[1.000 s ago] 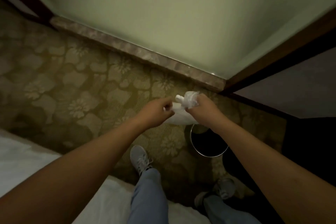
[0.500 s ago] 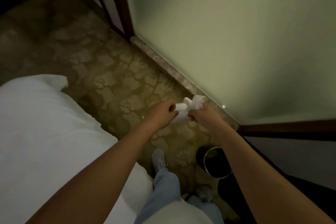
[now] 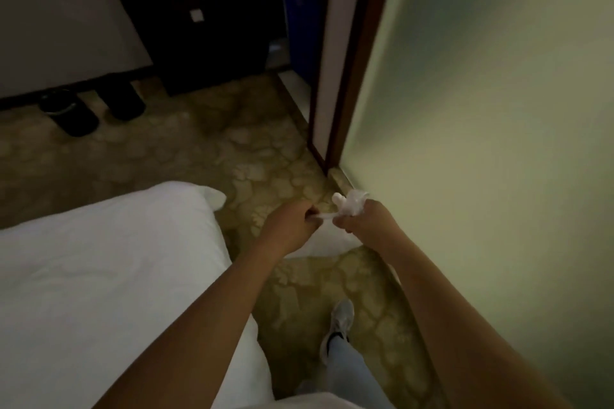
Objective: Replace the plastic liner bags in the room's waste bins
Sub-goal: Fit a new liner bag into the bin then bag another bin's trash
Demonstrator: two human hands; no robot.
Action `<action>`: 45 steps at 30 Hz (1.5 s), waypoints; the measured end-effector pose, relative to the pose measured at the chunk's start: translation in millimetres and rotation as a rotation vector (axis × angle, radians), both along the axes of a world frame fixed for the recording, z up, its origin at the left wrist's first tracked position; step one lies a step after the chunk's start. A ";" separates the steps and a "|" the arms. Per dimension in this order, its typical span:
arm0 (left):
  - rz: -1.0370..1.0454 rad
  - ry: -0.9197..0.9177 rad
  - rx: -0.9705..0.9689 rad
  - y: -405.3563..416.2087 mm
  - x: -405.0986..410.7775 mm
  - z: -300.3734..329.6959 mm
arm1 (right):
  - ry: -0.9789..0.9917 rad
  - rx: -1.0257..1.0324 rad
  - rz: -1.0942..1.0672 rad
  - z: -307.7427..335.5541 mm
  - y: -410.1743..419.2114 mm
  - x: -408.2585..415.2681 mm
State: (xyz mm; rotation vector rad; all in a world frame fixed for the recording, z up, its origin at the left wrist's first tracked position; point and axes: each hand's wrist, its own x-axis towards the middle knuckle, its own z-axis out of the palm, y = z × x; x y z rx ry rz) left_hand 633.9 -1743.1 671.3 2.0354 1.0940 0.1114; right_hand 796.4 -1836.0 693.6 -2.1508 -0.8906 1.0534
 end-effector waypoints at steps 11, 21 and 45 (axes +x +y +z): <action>0.228 0.066 0.178 183.2 -21.2 49.4 | -0.219 0.143 0.469 31.2 239.4 5.3; 0.399 0.095 0.255 341.7 -20.7 99.1 | -0.270 0.125 0.681 63.4 434.3 12.0; 0.233 -0.178 0.396 790.8 86.8 126.0 | -0.185 0.292 0.259 109.3 834.9 109.0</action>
